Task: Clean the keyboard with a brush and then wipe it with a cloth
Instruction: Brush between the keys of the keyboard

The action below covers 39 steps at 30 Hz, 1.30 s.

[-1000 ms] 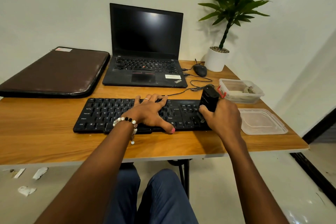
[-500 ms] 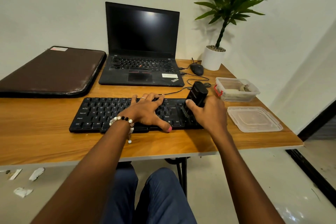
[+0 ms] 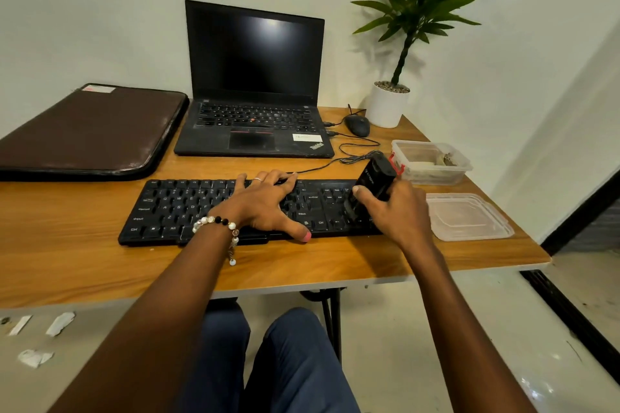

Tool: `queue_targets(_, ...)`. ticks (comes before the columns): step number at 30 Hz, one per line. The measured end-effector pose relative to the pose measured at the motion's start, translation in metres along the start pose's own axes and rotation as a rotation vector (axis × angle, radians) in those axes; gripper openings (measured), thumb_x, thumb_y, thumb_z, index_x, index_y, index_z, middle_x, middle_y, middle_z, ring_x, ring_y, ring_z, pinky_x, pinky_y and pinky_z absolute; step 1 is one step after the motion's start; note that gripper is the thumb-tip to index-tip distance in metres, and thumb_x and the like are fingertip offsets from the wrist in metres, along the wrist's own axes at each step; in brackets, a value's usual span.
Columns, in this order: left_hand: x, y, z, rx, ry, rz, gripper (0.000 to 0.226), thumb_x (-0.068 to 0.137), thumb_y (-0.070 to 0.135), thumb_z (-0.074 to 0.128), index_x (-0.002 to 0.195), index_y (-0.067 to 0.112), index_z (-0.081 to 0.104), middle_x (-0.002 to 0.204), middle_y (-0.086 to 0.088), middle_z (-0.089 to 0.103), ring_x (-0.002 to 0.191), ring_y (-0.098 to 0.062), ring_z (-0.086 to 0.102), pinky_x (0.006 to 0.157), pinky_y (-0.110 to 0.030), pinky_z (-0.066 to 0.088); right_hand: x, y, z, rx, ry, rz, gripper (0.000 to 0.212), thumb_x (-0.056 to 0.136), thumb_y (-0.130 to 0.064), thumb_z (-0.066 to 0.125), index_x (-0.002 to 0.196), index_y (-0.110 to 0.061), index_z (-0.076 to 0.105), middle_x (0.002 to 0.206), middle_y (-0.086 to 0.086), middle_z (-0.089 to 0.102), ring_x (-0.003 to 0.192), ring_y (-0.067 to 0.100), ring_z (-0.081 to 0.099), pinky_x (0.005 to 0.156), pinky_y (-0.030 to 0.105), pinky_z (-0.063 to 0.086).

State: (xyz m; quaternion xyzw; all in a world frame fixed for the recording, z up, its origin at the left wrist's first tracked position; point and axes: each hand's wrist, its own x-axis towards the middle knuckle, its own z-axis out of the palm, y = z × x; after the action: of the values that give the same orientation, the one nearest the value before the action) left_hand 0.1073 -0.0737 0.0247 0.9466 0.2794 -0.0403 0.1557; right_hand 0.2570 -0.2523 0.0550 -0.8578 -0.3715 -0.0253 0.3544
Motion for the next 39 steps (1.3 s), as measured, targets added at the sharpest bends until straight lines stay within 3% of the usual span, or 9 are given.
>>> queue_targets(2,0.000,0.000,-0.001,0.001,-0.003,0.003,0.134,0.046,0.089,0.054,0.153,0.030,-0.001,0.159,0.008,0.005,0.146,-0.024,0.001,0.114,-0.059,-0.011,-0.002,0.005,-0.003,-0.012,-0.067,0.006,0.040,0.085,-0.046,0.064,0.103,-0.011,0.068,0.090,0.006,0.069,0.080,0.018,0.061,0.058,0.026,0.044)
queue_targets(6,0.001,0.002,-0.005,0.001,-0.032,0.003,0.127,0.057,0.082,0.063,0.153,0.030,-0.002,0.160,0.007,0.001,0.147,-0.026,-0.002,0.110,-0.064,-0.016,0.009,0.015,-0.025,0.082,-0.179,0.092,0.034,0.079,-0.042,0.069,0.103,-0.018,0.068,0.092,0.004,0.070,0.085,0.019,0.065,0.074,0.040,0.056)
queue_targets(11,0.006,0.022,-0.011,-0.023,-0.068,0.066,0.124,0.061,0.078,0.064,0.154,0.027,-0.002,0.160,0.011,-0.006,0.147,-0.026,-0.005,0.107,-0.064,-0.023,0.039,0.018,-0.030,0.244,0.081,0.188,0.041,0.077,-0.036,0.070,0.109,-0.012,0.068,0.098,0.006,0.070,0.089,0.020,0.065,0.079,0.043,0.056)
queue_targets(16,0.025,0.045,-0.012,-0.003,-0.103,0.124,0.125,0.061,0.079,0.063,0.153,0.027,-0.004,0.161,0.007,-0.006,0.148,-0.026,-0.002,0.111,-0.063,-0.015,0.067,0.011,-0.013,0.349,0.059,0.162,0.032,0.079,-0.024,0.071,0.108,-0.010,0.068,0.097,0.003,0.070,0.084,0.015,0.065,0.073,0.034,0.057)
queue_targets(22,0.035,0.044,-0.004,0.016,-0.095,0.118,0.131,0.057,0.082,0.063,0.154,0.026,-0.005,0.159,0.005,0.000,0.146,-0.027,0.000,0.117,-0.054,-0.006,0.088,0.025,0.003,0.199,-0.072,0.106,0.036,0.078,-0.023,0.074,0.109,-0.006,0.067,0.105,0.010,0.071,0.090,0.024,0.067,0.081,0.038,0.056)
queue_targets(27,0.040,0.039,0.002,-0.007,-0.084,0.118,0.134,0.052,0.085,0.063,0.153,0.029,-0.005,0.156,0.009,0.003,0.144,-0.026,0.002,0.117,-0.052,-0.001,0.096,0.024,-0.003,-0.090,-0.038,-0.046,0.035,0.077,-0.020,0.073,0.106,-0.002,0.067,0.105,0.018,0.068,0.098,0.032,0.061,0.072,0.032,0.044)
queue_targets(32,0.042,0.037,0.004,-0.001,-0.076,0.116,0.135,0.050,0.087,0.062,0.153,0.031,-0.005,0.156,0.009,0.004,0.143,-0.027,0.003,0.117,-0.053,0.001,0.095,0.026,-0.001,0.116,-0.162,0.006,0.042,0.077,-0.019,0.075,0.115,-0.006,0.064,0.110,0.011,0.068,0.097,0.023,0.063,0.074,0.029,0.048)
queue_targets(36,0.041,0.038,0.003,0.006,-0.068,0.117,0.134,0.051,0.086,0.063,0.153,0.030,-0.004,0.154,0.008,0.006,0.142,-0.026,0.005,0.117,-0.052,0.002,0.100,0.031,-0.006,-0.139,-0.124,-0.049,0.041,0.076,-0.020,0.075,0.112,-0.003,0.064,0.109,0.017,0.067,0.101,0.030,0.060,0.077,0.031,0.045)
queue_targets(39,0.042,0.037,0.003,-0.001,-0.077,0.116,0.137,0.047,0.088,0.061,0.153,0.031,-0.005,0.155,0.008,0.006,0.142,-0.027,0.005,0.116,-0.052,0.002,0.101,0.026,-0.009,-0.148,-0.084,-0.077,0.039,0.075,-0.019,0.076,0.110,-0.005,0.065,0.108,0.017,0.067,0.101,0.031,0.060,0.077,0.032,0.046)
